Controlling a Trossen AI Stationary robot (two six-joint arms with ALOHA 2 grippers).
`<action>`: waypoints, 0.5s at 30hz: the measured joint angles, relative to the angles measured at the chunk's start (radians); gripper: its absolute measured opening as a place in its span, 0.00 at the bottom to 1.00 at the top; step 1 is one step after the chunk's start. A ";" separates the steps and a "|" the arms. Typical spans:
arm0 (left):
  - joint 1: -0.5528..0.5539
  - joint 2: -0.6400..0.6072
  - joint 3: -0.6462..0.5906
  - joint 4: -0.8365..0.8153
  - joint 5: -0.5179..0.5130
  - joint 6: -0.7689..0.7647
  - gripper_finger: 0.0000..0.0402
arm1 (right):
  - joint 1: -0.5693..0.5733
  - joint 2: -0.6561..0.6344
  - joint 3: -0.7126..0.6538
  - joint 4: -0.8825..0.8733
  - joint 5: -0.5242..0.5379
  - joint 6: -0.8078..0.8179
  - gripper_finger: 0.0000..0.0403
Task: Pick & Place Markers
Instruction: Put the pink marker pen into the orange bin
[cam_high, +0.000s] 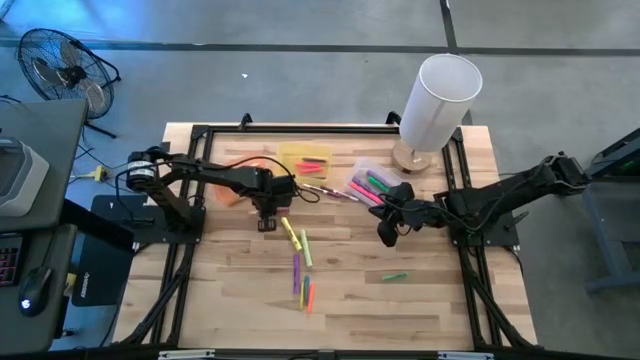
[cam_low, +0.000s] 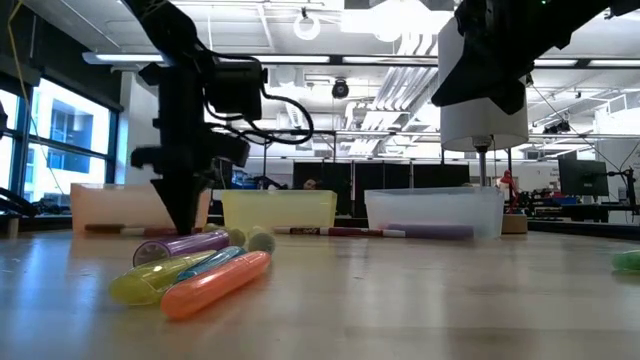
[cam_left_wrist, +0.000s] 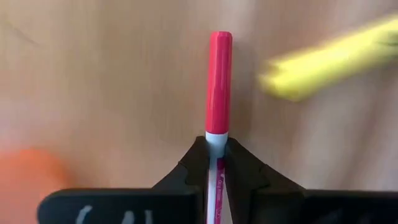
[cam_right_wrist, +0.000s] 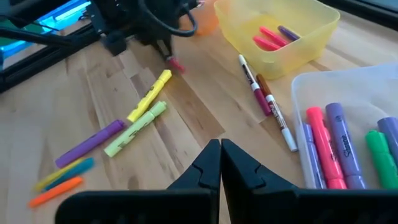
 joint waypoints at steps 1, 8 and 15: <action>-0.001 -0.010 0.001 -0.012 0.036 -0.018 0.05 | 0.000 0.000 0.000 0.000 0.000 0.011 0.00; 0.000 -0.075 0.155 -0.148 0.094 -0.089 0.06 | 0.000 0.001 0.000 0.068 0.008 0.020 0.00; 0.071 -0.189 0.269 -0.354 -0.014 0.009 0.07 | 0.000 0.001 0.001 0.127 0.016 0.008 0.00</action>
